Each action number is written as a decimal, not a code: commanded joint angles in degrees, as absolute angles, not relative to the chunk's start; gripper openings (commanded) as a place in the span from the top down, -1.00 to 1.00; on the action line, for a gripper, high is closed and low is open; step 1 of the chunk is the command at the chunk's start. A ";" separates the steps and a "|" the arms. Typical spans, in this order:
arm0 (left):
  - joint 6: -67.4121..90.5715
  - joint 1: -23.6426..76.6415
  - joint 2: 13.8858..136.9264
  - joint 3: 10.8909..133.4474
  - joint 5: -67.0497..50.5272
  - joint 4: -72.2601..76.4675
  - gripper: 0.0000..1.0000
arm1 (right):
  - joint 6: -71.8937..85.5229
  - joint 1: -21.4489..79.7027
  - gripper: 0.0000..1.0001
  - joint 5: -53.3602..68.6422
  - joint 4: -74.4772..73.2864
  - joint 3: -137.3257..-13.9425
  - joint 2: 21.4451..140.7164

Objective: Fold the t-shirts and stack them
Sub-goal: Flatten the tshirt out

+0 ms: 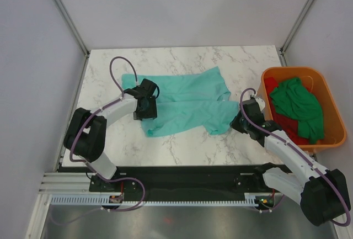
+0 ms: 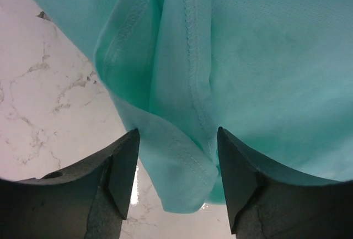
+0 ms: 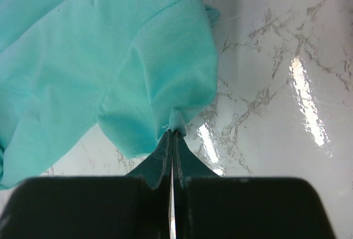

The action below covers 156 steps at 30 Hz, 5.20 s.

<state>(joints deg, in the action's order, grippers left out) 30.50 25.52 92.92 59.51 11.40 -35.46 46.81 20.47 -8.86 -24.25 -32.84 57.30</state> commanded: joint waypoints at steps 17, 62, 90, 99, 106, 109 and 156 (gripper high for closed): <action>51.68 -1.57 60.83 34.02 8.45 -36.12 -0.15 | 47.11 20.39 1.00 -9.93 -24.87 -33.48 53.97; 34.89 12.44 63.62 41.56 4.72 -34.71 0.15 | 46.67 20.30 1.00 -8.79 -24.96 -33.13 52.38; 35.59 21.01 73.84 52.19 21.60 -44.98 0.95 | 46.14 20.22 1.00 -10.89 -27.06 -36.02 51.41; 35.77 19.78 66.19 81.35 26.20 -53.70 0.95 | 44.12 19.86 1.00 -19.24 -31.99 -64.04 54.75; 37.09 19.69 66.54 107.28 20.66 -54.84 0.95 | 40.35 19.78 1.00 -20.93 -28.14 -84.18 53.97; 38.40 19.78 64.78 110.64 15.48 -54.93 0.95 | 40.08 19.86 1.00 -18.20 -26.11 -84.99 49.93; 43.07 0.79 83.89 119.06 -9.15 -39.12 0.95 | 23.64 13.62 1.00 -15.12 -15.11 -110.43 80.17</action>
